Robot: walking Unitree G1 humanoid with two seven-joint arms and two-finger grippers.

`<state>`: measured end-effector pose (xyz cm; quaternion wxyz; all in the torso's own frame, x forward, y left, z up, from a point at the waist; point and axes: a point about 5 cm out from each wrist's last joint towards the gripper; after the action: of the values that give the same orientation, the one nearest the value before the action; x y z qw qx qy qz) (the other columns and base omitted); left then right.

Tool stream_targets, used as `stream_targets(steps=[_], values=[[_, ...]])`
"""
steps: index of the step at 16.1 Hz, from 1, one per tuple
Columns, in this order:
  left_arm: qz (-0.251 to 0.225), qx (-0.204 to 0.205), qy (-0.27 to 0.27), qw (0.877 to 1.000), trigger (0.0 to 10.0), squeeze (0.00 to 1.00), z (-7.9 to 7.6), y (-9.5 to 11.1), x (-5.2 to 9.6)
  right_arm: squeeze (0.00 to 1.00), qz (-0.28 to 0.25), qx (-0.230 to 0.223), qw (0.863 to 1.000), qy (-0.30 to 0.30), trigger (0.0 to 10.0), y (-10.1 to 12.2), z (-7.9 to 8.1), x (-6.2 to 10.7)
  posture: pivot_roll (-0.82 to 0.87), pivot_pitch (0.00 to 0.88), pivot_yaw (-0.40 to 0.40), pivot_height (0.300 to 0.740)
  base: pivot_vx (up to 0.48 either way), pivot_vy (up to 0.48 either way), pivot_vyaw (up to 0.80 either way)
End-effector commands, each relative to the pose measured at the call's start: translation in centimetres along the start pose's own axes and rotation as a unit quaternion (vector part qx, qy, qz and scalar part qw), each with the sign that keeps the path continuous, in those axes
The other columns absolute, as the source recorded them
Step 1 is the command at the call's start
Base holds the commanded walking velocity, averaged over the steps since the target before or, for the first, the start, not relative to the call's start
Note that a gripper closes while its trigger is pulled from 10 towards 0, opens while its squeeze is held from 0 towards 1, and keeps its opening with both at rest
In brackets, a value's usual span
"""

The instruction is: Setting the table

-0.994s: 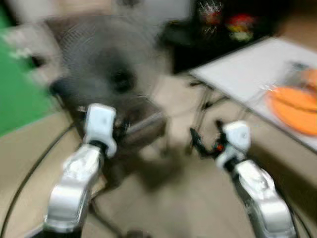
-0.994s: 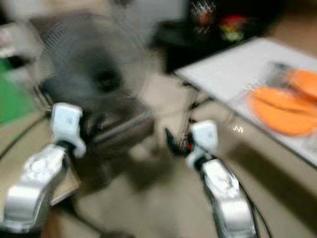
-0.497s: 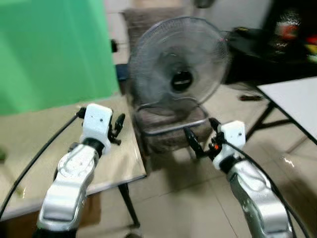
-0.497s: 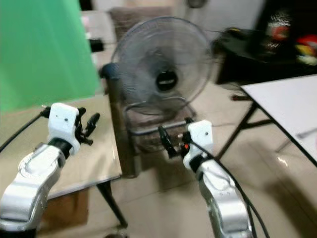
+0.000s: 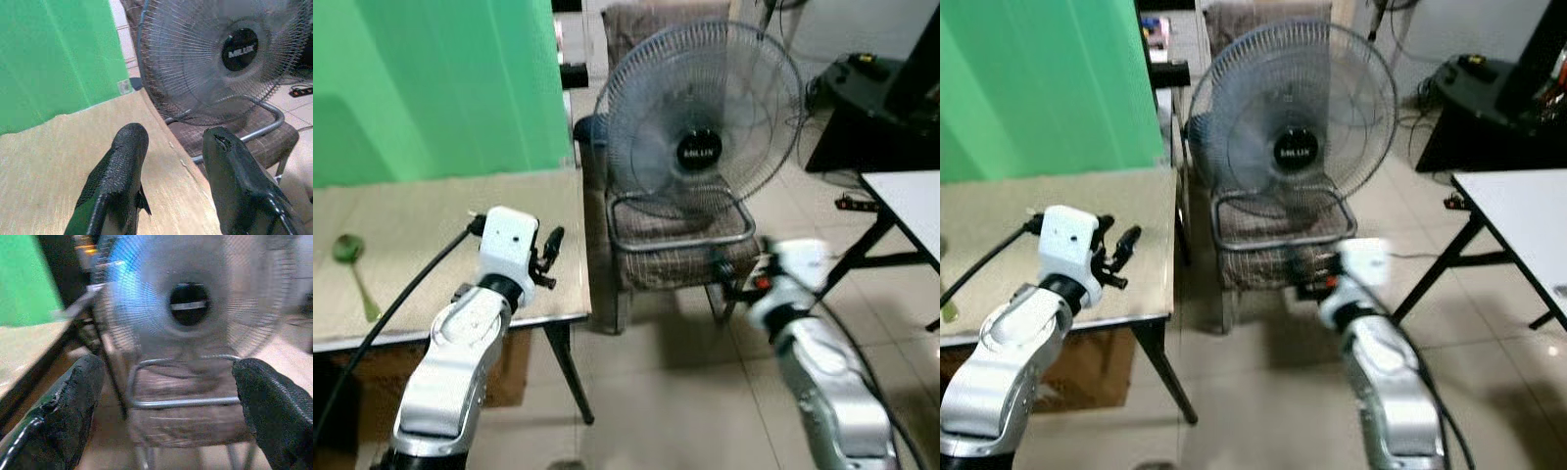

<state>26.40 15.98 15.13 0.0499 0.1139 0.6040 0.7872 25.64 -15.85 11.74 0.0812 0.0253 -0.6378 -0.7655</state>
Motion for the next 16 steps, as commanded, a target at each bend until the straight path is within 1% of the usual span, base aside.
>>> stream_targets(steps=[1, 2, 5, 8, 16], values=[[0.006, 0.004, -0.005, 1.000, 10.0, 0.00, 0.0, -0.1, 0.0, 0.00, 0.005, -0.003, 1.000, -0.013, 10.0, -0.2, -0.2, 0.0, 0.07, 0.000, 0.032, 0.740, 0.000, 0.000, 0.00], [0.006, 0.004, -0.005, 1.000, 10.0, 0.00, 0.0, -0.1, 0.0, 0.00, 0.005, -0.003, 1.000, -0.013, 10.0, -0.2, -0.2, 0.0, 0.07, 0.000, 0.032, 0.740, 0.000, 0.000, 0.00], [0.008, 0.003, -0.016, 1.000, 10.0, 0.00, -0.1, 0.0, -0.3, 0.00, -0.005, -0.026, 0.999, -0.021, 10.0, -0.2, 0.2, 0.4, 0.06, 0.000, 0.061, 0.740, 0.000, 0.340, 0.00], [0.009, 0.001, -0.023, 1.000, 10.0, 0.00, -0.2, 0.0, -0.3, 0.00, -0.006, -0.017, 1.000, -0.011, 10.0, -0.2, 0.8, 0.8, 0.06, 0.000, 0.067, 0.740, 0.000, 0.341, 0.00], [0.014, 0.003, -0.013, 1.000, 10.0, 0.00, 0.3, 0.0, -0.2, 0.00, 0.000, -0.017, 1.000, 0.008, 10.0, -0.3, 1.3, 0.4, 0.07, 0.000, 0.057, 0.740, 0.000, 0.345, 0.00]])
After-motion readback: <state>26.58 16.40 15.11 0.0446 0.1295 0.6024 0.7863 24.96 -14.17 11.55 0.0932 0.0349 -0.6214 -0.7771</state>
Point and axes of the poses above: a point about 5 cm out from each wrist's last joint towards the gripper, its own x axis pointing back from the gripper into the wrist, its own y axis along the axis of the wrist's last joint, z = x × y, and after that the axes turned 4 degrees about -x, right-handed
